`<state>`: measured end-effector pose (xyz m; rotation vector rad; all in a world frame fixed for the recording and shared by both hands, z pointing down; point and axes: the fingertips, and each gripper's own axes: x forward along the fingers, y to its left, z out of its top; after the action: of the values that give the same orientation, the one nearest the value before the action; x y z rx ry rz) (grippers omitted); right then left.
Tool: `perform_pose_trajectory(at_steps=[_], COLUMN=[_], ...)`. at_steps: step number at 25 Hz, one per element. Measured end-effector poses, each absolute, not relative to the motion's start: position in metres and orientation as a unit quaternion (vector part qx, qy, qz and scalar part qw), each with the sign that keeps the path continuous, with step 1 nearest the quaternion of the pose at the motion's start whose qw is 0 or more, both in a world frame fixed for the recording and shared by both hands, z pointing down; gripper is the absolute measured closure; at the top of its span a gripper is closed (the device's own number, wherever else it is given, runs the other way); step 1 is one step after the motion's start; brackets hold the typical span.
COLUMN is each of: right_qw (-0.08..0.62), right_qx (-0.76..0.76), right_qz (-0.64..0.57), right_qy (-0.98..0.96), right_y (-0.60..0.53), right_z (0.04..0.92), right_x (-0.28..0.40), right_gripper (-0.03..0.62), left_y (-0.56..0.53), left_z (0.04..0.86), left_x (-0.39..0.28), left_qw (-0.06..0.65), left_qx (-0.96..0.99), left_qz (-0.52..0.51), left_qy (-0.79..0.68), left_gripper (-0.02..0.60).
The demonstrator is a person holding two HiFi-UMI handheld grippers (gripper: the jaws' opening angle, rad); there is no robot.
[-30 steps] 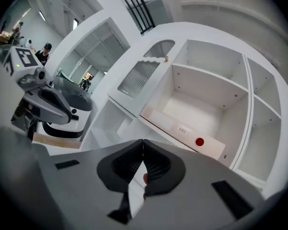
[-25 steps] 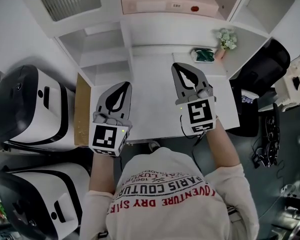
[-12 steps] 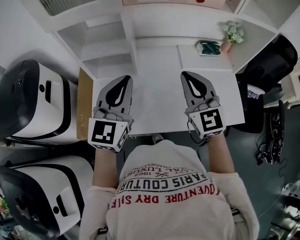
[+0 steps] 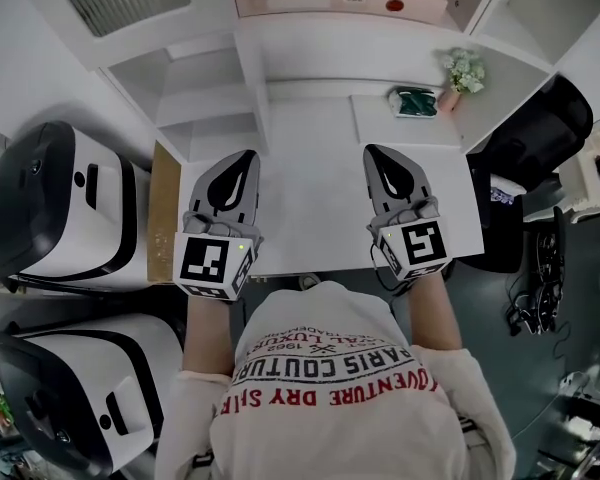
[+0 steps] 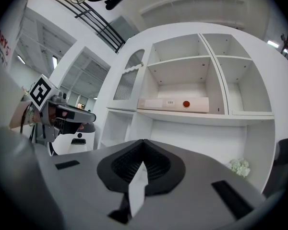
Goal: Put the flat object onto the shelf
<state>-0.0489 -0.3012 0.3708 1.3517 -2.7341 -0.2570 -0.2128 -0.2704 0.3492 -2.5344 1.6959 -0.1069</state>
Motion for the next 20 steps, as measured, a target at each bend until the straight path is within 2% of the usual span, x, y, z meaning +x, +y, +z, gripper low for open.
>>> perform_pose_trajectory(at_steps=[20], right_qw=[0.039], right_qx=[0.426], right_qz=[-0.064], right_qy=[-0.902], right_y=[-0.305], right_z=[0.382], right_x=[-0.040], right_gripper=[0.568], left_y=[-0.274], left_z=[0.358], left_x=[-0.200], left_qw=[0.035], left_qx=[-0.824], left_qz=[-0.033], left_qy=[0.565], left_gripper=[0.568])
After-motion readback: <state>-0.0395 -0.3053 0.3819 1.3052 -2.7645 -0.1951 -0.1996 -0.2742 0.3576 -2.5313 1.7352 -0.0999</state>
